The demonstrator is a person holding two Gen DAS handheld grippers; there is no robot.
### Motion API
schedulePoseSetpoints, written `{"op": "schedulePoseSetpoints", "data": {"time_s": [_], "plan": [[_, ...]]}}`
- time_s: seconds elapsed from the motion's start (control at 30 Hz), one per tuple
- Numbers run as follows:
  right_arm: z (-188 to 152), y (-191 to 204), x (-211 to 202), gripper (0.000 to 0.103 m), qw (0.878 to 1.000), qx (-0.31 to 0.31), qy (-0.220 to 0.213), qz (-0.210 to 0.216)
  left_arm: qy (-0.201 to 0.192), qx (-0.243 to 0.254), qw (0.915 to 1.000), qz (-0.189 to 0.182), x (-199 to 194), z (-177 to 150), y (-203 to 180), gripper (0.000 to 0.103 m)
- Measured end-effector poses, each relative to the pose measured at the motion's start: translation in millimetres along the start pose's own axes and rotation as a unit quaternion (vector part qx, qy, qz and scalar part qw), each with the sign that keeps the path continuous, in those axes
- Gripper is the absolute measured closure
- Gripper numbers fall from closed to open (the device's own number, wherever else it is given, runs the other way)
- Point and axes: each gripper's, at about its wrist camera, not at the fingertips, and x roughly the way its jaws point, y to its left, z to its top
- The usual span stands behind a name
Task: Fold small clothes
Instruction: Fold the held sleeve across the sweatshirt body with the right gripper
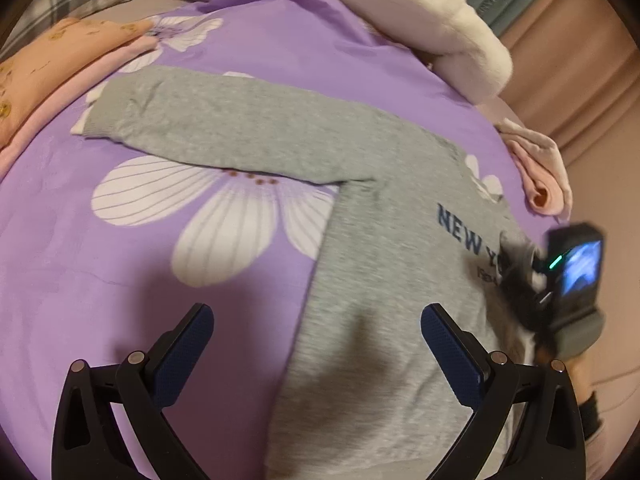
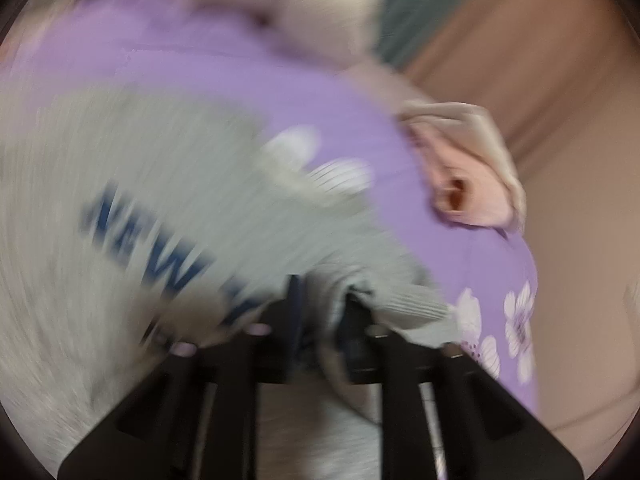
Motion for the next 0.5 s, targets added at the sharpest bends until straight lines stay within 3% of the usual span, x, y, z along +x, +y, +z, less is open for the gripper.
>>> {"op": "schedulePoseSetpoints", "data": {"time_s": [0.1,0.13,0.17,0.27,0.3,0.37,0.4,0.47,0.5], "plan": [[-15.5,14.3,-11.0,0.039,0.996,-0.067,-0.035,-0.049,-0.002,-0.004,1.0,-0.003,0.0,1.1,4.3,0.001],[-16.9,11.4,-15.1,0.035,0.996,-0.069,-0.038,-0.045,-0.002,-0.006,1.0,-0.002,0.1,1.4,5.2,0.001],[-19.0,6.5,-18.8,0.027,0.996,-0.067,-0.037,-0.035,-0.002,-0.007,1.0,-0.003,0.3,1.6,6.3,0.001],[-29.6,-19.3,-33.4,0.022,0.998,-0.052,-0.039,0.006,0.001,-0.012,0.9999,-0.01,3.7,0.2,9.6,0.001],[-36.5,-32.4,-37.8,0.013,0.998,-0.037,-0.032,0.045,0.002,-0.012,0.9999,-0.01,4.6,-0.1,11.5,0.001],[-38.9,-45.5,-42.8,0.01,0.993,0.008,-0.013,0.115,0.006,-0.015,0.9998,-0.011,7.0,-0.7,15.5,0.001],[-43.8,-57.3,-44.3,0.01,0.987,0.049,-0.007,0.15,0.009,-0.019,0.9997,-0.014,8.4,-1.0,17.1,0.001],[-57.6,-88.7,-45.9,0.01,0.958,0.17,-0.003,0.232,0.01,-0.021,0.9996,-0.017,8.5,-1.6,18.9,0.001],[-72.2,-111.9,-41.8,0.01,0.919,0.261,-0.001,0.295,0.009,-0.019,0.9996,-0.016,8.2,-1.4,19.5,0.001]]}}
